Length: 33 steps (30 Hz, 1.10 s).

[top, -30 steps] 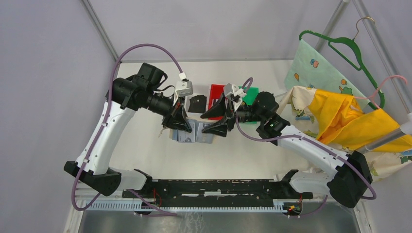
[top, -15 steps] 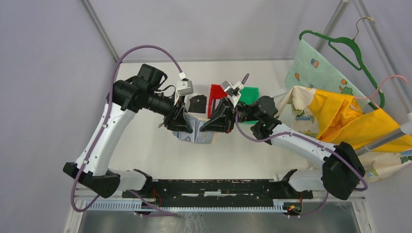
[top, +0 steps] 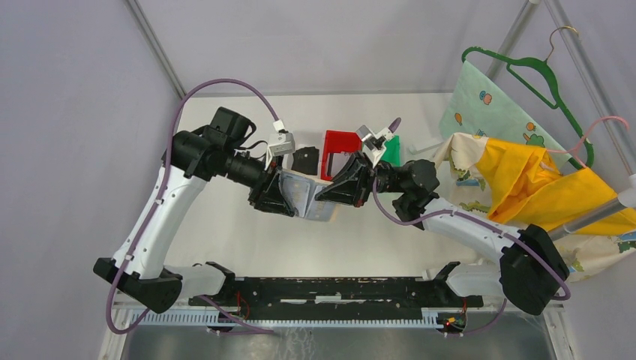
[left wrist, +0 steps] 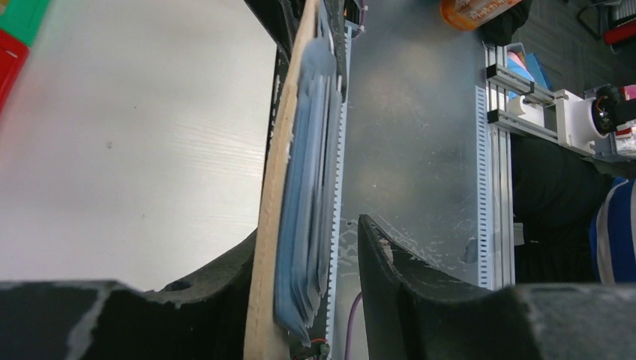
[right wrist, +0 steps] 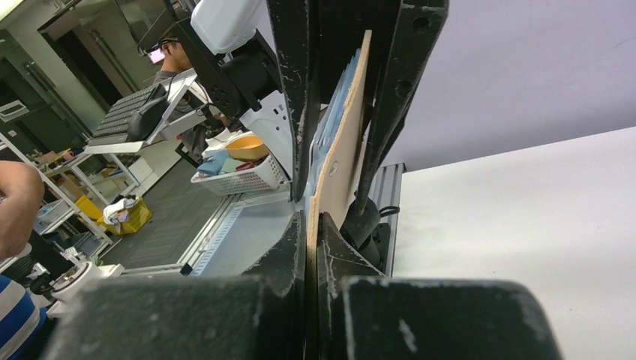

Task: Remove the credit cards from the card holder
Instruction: Remove the credit card from the card holder.

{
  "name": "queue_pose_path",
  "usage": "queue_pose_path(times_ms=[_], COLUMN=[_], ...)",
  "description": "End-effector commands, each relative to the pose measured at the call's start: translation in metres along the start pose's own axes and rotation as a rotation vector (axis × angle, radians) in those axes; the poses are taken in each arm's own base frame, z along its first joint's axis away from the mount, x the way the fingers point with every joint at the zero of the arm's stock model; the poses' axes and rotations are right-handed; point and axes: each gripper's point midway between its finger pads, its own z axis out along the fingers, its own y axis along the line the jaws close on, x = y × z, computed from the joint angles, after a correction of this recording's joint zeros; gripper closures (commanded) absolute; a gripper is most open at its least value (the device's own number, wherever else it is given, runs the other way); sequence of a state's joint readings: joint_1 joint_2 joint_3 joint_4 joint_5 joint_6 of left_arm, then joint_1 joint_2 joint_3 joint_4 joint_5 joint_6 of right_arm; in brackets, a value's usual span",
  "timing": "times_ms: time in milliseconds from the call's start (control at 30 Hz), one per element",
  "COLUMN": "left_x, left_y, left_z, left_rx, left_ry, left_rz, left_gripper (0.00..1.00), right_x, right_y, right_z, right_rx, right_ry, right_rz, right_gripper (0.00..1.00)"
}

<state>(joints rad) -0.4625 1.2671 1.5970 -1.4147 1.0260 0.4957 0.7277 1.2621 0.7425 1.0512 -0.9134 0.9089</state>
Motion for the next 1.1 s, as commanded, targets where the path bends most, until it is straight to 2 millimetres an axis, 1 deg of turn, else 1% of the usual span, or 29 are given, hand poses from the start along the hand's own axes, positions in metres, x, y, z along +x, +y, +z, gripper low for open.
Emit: queue_pose_path(times_ms=[0, 33, 167, 267, 367, 500, 533, 567, 633, 667, 700, 733, 800, 867, 900, 933, 1000, 1067], left_x=[-0.003, -0.004, -0.007, -0.008, -0.011, -0.013, -0.013, -0.013, -0.011, -0.009, -0.007, -0.005, -0.001, 0.0, 0.0, 0.001, 0.001, 0.002], left_y=[-0.021, -0.021, -0.021, -0.022, -0.025, -0.028, -0.028, -0.027, -0.02, -0.015, -0.008, -0.001, 0.008, 0.014, 0.017, 0.021, 0.032, 0.04], left_z=[-0.005, -0.006, -0.006, -0.007, -0.009, -0.01, -0.01, -0.009, -0.007, -0.006, -0.004, -0.003, -0.001, 0.0, 0.0, 0.0, 0.001, 0.002], left_rx=[0.054, 0.051, 0.051, 0.053, 0.048, 0.059, 0.062, 0.061, 0.044, 0.03, 0.011, -0.005, -0.032, -0.048, -0.056, -0.075, -0.119, -0.146], left_ry=[-0.026, -0.028, -0.03, -0.033, -0.042, -0.051, -0.052, -0.049, -0.032, -0.015, 0.003, 0.02, 0.046, 0.059, 0.062, 0.068, 0.078, 0.088], left_rz=[0.057, 0.066, 0.064, 0.065, 0.08, 0.085, 0.081, 0.075, 0.044, 0.019, -0.008, -0.035, -0.068, -0.076, -0.08, -0.09, -0.105, -0.13], left_gripper=[0.53, 0.55, 0.67, 0.76, 0.81, 0.84, 0.86, 0.89, 0.92, 0.92, 0.93, 0.93, 0.94, 0.94, 0.93, 0.94, 0.94, 0.94], right_x=[-0.026, -0.027, -0.026, -0.02, -0.014, -0.009, -0.009, -0.01, -0.015, -0.021, -0.025, -0.035, -0.052, -0.071, -0.077, -0.084, -0.089, -0.087], right_y=[0.017, 0.016, 0.015, 0.01, 0.005, 0.001, 0.001, -0.001, -0.001, -0.002, -0.008, -0.012, -0.023, -0.024, -0.028, -0.028, -0.024, -0.013], right_z=[-0.001, -0.001, -0.002, -0.003, -0.008, -0.011, -0.01, -0.01, -0.01, -0.01, -0.013, -0.016, -0.029, -0.041, -0.048, -0.053, -0.057, -0.054], right_rx=[-0.036, -0.033, -0.026, -0.005, 0.013, 0.02, 0.019, 0.021, 0.029, 0.042, 0.078, 0.118, 0.225, 0.3, 0.344, 0.376, 0.398, 0.347], right_ry=[-0.086, -0.087, -0.078, -0.055, -0.039, -0.029, -0.026, -0.026, -0.028, -0.033, -0.026, -0.034, -0.055, -0.101, -0.116, -0.14, -0.173, -0.192], right_rz=[-0.102, -0.103, -0.104, -0.103, -0.1, -0.088, -0.082, -0.079, -0.089, -0.106, -0.114, -0.14, -0.172, -0.203, -0.201, -0.214, -0.217, -0.188], right_gripper=[1.0, 1.0, 1.0, 1.0, 0.96, 0.85, 0.76, 0.64, 0.47, 0.42, 0.39, 0.36, 0.32, 0.31, 0.3, 0.3, 0.29, 0.3])
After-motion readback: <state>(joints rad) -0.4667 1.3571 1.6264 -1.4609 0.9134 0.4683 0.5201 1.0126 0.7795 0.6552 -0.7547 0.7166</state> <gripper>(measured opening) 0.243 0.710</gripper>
